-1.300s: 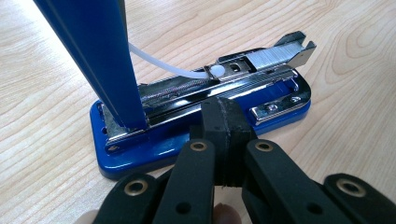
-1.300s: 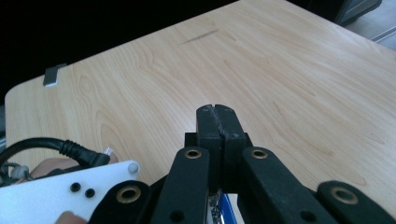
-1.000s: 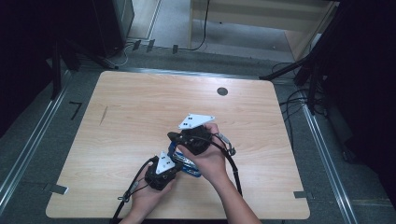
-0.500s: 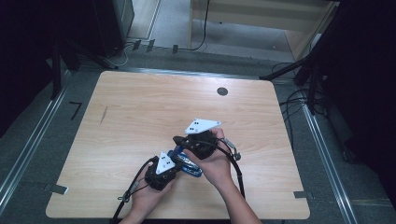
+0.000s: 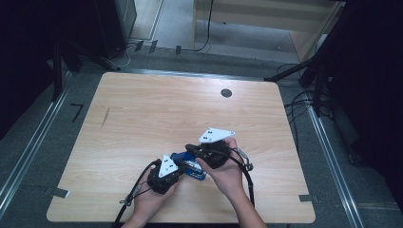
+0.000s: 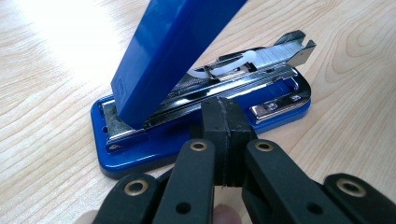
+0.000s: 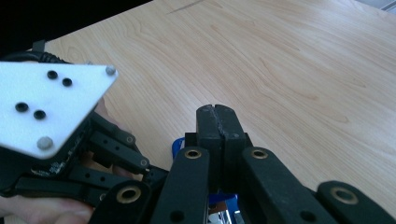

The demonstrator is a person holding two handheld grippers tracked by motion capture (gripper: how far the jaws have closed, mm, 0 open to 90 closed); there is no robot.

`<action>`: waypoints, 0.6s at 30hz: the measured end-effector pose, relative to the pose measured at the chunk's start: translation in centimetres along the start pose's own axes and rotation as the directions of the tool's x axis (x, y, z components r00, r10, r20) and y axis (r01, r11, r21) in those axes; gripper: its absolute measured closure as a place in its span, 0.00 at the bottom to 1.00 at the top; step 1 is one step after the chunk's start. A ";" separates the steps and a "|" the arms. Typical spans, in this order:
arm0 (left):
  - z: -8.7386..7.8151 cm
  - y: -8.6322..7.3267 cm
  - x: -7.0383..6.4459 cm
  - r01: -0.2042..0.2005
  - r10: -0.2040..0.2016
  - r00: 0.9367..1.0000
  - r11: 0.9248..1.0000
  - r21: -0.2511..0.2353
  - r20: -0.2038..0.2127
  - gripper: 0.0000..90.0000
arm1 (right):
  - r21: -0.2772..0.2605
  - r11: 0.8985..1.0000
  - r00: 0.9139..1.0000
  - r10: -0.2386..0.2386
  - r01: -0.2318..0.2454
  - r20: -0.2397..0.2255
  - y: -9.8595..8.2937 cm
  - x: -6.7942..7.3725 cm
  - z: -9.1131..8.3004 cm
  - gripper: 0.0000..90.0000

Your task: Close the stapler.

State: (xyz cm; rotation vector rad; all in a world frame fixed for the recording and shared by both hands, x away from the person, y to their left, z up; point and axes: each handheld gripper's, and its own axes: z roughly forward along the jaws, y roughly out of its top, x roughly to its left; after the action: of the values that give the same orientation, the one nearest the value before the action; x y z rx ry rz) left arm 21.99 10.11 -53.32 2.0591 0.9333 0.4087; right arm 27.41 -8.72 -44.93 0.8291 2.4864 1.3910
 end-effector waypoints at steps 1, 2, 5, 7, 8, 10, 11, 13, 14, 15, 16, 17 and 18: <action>0.0 0.0 0.0 0.000 0.000 1.000 1.000 0.000 0.000 1.00 | 0.000 1.000 1.000 0.001 -0.001 0.002 -0.1 0.0 -0.1 1.00; 0.0 0.0 0.0 0.001 -0.001 1.000 1.000 -0.001 0.000 1.00 | 0.002 1.000 1.000 0.001 -0.001 0.002 -0.3 -0.1 -0.1 1.00; 0.0 0.0 0.0 0.002 -0.002 1.000 1.000 -0.001 0.000 1.00 | 0.004 1.000 1.000 0.004 -0.004 0.007 -0.7 0.0 -0.3 1.00; 0.0 0.0 0.0 -0.002 0.002 1.000 1.000 0.002 -0.003 1.00 | 0.006 1.000 1.000 0.006 -0.007 0.010 -0.9 0.0 -0.4 1.00; 0.0 0.0 0.0 -0.002 0.002 1.000 1.000 0.002 -0.003 1.00 | 0.005 1.000 1.000 0.003 -0.003 0.010 -1.0 0.0 -0.4 1.00; 0.0 0.0 0.0 -0.001 0.001 1.000 1.000 0.001 -0.003 1.00 | 0.006 1.000 1.000 0.006 -0.006 0.009 -1.3 0.0 -0.5 1.00; 0.0 0.0 0.0 -0.002 0.002 1.000 1.000 0.001 -0.004 1.00 | 0.005 1.000 1.000 0.009 -0.009 0.010 -1.5 0.0 -0.5 1.00; -0.1 0.0 0.1 -0.004 0.004 1.000 1.000 0.003 -0.004 1.00 | 0.007 1.000 1.000 0.010 -0.010 0.012 -1.8 -0.1 -0.6 1.00; -0.1 0.0 0.1 -0.003 0.003 1.000 1.000 0.003 -0.003 1.00 | 0.004 1.000 1.000 0.012 -0.012 0.010 -2.0 -0.1 -0.6 1.00; -0.1 -0.1 0.1 -0.001 0.001 1.000 1.000 0.003 -0.002 1.00 | 0.007 1.000 1.000 0.015 -0.015 0.015 -2.1 -0.1 -0.7 1.00; -0.1 -0.1 0.1 0.000 0.000 1.000 1.000 0.003 -0.002 1.00 | 0.009 1.000 1.000 0.017 -0.018 0.014 -2.3 -0.1 -0.7 1.00; -0.1 -0.1 0.1 0.000 0.000 1.000 1.000 0.003 -0.002 1.00 | 0.011 1.000 1.000 0.020 -0.020 0.016 -2.5 -0.2 -0.8 1.00; -0.2 -0.1 0.1 0.000 0.000 1.000 1.000 0.004 0.001 1.00 | 0.014 1.000 1.000 0.023 -0.024 0.018 -2.8 -0.2 -0.9 1.00</action>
State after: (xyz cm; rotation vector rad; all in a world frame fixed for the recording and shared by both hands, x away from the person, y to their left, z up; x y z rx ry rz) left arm 21.95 10.32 -53.30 2.0627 0.9348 0.4061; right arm 26.17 -10.62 -46.82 0.8727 2.4842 1.3684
